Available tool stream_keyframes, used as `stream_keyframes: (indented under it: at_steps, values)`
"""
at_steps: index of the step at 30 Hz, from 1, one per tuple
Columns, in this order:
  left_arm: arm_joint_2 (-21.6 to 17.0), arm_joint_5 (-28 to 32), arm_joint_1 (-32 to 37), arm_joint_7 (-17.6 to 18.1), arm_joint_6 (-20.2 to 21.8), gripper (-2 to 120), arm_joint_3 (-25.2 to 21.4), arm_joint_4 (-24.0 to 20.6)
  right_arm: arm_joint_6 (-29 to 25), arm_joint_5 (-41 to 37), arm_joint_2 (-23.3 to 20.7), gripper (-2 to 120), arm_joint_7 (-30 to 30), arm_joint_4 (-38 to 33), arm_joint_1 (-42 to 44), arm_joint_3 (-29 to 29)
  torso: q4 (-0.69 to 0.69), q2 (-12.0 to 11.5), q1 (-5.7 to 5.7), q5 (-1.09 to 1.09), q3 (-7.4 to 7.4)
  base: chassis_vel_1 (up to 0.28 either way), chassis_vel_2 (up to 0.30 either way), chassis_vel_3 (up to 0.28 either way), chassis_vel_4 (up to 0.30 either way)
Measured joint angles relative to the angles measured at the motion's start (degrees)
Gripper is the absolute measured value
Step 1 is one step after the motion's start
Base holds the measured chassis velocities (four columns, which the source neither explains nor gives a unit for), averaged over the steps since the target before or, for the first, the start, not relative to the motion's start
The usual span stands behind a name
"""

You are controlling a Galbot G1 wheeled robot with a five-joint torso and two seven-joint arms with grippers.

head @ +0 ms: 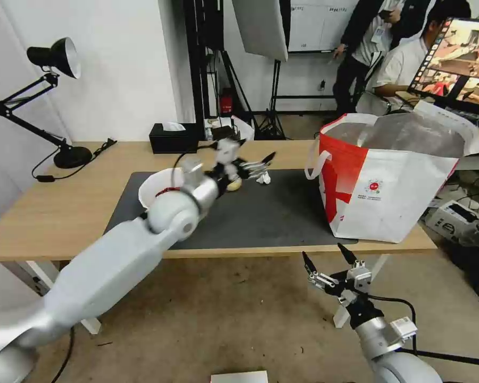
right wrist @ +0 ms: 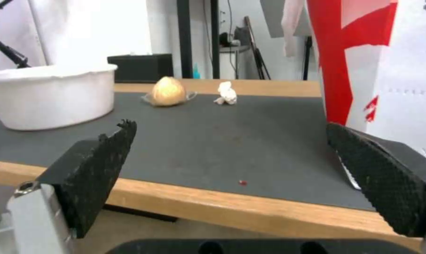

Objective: Pick up the trash from the table and place it into the takeout bag.

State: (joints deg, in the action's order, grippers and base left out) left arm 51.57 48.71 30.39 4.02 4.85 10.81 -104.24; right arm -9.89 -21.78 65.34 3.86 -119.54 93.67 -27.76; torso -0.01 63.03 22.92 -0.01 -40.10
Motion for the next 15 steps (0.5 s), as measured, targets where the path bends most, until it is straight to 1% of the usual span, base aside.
stream_keyframes:
  at_steps: [2,3,5,6,7,9,11,12,13,15]
  values:
    - [-1.2,-1.2,4.9,0.3,-0.5,100,-3.8,-1.9,0.0,0.0,-0.1,100,-0.1,0.0,-0.4,0.3,0.00,0.0,0.00,-0.01,-0.01,0.000,0.000,0.000,0.000]
    - [-1.2,-1.2,4.9,0.3,-0.5,100,-3.8,-1.9,0.0,0.0,-0.1,100,-0.1,0.0,-0.4,0.3,0.00,0.0,0.00,-0.01,-0.01,0.000,0.000,0.000,0.000]
    - [-2.4,-3.0,11.8,0.3,-1.2,100,-9.4,-4.1,0.0,0.0,-0.1,100,-0.2,0.1,-1.0,0.8,-0.01,0.0,0.00,0.00,0.00,0.000,0.000,0.000,0.000]
    - [-2.9,-3.5,15.9,0.3,-1.7,100,-12.4,-5.4,-0.1,0.0,-0.2,100,-0.4,0.4,-1.4,1.3,0.01,0.0,0.00,-0.02,0.00,0.000,0.000,0.000,0.000]
    - [-3.2,-3.7,18.4,0.4,-1.9,100,-14.1,-6.3,-0.2,0.1,-0.1,100,-0.5,0.6,-1.6,1.5,0.03,0.0,0.00,-0.02,0.00,0.000,0.000,0.000,0.000]
    - [-3.4,-3.9,19.7,0.5,-2.1,100,-15.0,-6.8,-0.4,0.1,0.0,100,-0.6,0.8,-1.7,1.6,0.04,0.0,0.00,-0.02,0.00,0.000,0.000,0.000,0.000]
    - [-3.8,-5.5,25.1,0.7,-3.4,100,-18.3,-8.5,-1.1,0.7,0.4,100,-1.0,1.3,-1.9,1.9,0.05,0.0,-0.01,0.02,0.00,0.000,0.000,0.000,0.000]
    - [-3.8,-5.5,25.1,0.7,-3.4,100,-18.3,-8.5,-1.1,0.7,0.4,100,-1.0,1.3,-1.9,1.9,0.05,0.0,-0.01,0.02,0.00,0.000,0.000,0.000,0.000]
    - [-3.7,-6.1,27.0,0.7,-3.8,100,-19.5,-9.1,-1.3,0.9,0.4,100,-1.2,1.5,-2.0,2.0,0.00,0.0,-0.01,0.00,0.00,0.000,0.000,0.000,0.000]
    - [-3.0,-8.3,32.8,0.6,-4.7,100,-23.3,-11.0,-1.6,1.2,0.5,100,-1.6,1.8,-2.4,2.4,0.00,0.0,-0.01,0.01,0.00,0.000,0.000,0.000,0.000]
